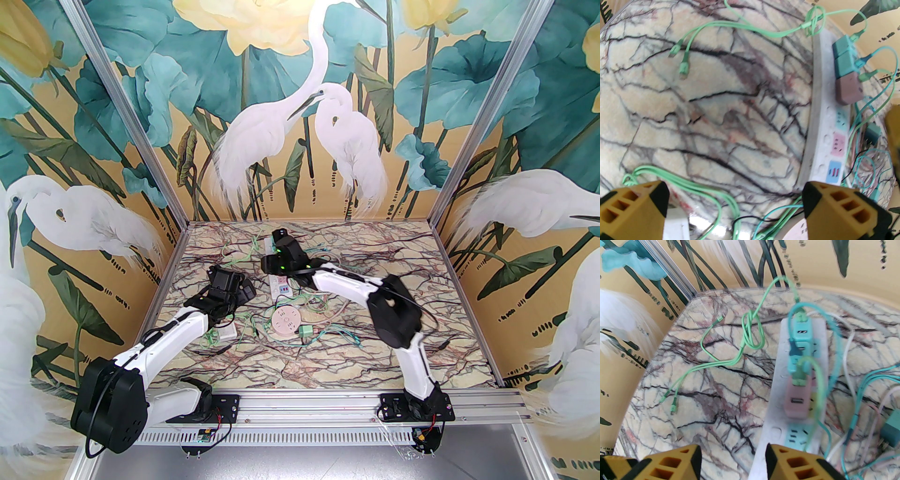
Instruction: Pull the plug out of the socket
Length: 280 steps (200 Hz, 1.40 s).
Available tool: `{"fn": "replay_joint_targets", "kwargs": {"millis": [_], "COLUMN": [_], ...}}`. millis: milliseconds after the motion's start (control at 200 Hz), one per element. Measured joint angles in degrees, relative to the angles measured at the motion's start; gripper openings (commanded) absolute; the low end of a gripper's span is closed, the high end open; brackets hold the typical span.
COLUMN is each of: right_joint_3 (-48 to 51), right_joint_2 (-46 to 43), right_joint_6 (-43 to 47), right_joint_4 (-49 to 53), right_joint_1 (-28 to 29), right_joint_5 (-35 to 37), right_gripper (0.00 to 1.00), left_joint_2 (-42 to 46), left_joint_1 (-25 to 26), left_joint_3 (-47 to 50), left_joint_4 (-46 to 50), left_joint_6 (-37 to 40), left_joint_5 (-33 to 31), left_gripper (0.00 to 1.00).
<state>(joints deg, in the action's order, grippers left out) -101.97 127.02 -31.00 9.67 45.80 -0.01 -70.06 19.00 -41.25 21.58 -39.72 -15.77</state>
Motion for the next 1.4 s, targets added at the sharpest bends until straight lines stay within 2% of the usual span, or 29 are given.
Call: {"fn": "replay_joint_targets", "kwargs": {"millis": [205,355,580,870,1025,1190,1400], "right_joint_3": [-13.40,-15.45,-17.81,-29.66,-29.94,-28.26,-15.54], "right_joint_2": [8.98,9.66,11.04,21.00,22.14,21.49,14.29], "right_joint_6": [0.87,1.09,2.14,4.07,4.63,6.88,9.86], "right_joint_4": [8.92,13.62,15.69,19.56,20.63,19.47,15.15], "right_joint_1": [-0.02,-0.33,-1.99,-2.40,-1.99,-1.09,-0.39], "right_joint_5": [4.28,9.11,11.02,13.14,14.25,16.83,17.59], "right_gripper": [0.54,0.55,0.55,0.43,0.31,0.30,0.29], "left_joint_2": [-1.27,-1.62,-4.94,-5.01,-5.03,-5.03,-5.09], "left_joint_1": [-2.43,-3.21,-3.26,-3.26,-3.26,-3.26,-3.26], "left_joint_3": [0.42,2.54,3.13,3.13,3.13,3.13,3.58], "left_joint_4": [-5.18,-9.16,-11.19,-12.04,-12.15,-12.70,-17.00], "left_joint_6": [-0.15,-0.22,-0.26,-0.79,-0.83,-0.83,-1.75], "left_joint_5": [2.56,3.37,5.55,5.95,6.16,7.63,13.18], "left_gripper": [0.99,0.99,0.99,0.99,0.99,0.97,0.86]}}
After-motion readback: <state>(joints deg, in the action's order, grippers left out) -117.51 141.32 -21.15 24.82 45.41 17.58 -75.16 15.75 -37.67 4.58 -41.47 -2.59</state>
